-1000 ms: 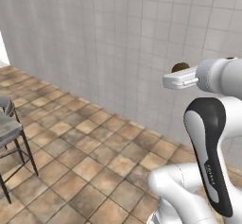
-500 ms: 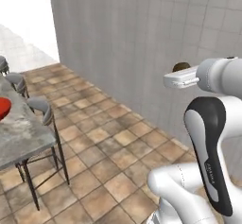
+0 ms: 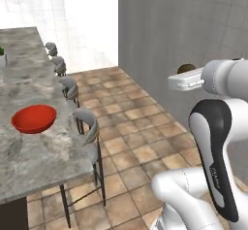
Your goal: Retrieve the kiwi and orange from the fridge and place them into the bowl on the dining table.
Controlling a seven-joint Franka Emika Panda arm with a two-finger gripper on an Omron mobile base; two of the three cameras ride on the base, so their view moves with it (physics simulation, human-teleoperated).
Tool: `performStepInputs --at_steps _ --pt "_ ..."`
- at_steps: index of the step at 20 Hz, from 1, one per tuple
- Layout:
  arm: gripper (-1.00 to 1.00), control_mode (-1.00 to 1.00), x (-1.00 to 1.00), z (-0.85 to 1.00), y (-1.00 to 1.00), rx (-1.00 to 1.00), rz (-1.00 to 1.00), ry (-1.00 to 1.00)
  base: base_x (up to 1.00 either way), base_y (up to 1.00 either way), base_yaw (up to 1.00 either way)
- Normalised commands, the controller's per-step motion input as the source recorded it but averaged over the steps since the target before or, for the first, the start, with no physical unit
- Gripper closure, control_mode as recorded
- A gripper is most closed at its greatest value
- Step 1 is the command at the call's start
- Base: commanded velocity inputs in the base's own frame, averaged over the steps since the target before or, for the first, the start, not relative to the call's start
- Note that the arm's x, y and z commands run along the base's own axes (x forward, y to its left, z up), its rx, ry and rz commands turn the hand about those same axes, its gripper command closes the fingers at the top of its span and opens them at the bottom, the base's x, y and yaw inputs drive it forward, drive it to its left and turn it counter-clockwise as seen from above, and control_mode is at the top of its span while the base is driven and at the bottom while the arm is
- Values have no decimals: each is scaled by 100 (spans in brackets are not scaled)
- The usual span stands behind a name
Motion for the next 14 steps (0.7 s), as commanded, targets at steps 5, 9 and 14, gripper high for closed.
performStepInputs --at_steps 5,9,14 --pt "100 100 0 0 0 0 0 0 100 -15 51" --pt "100 100 0 0 0 0 0 0 100 -22 52" --pt "100 100 0 0 0 0 0 0 95 -31 52"
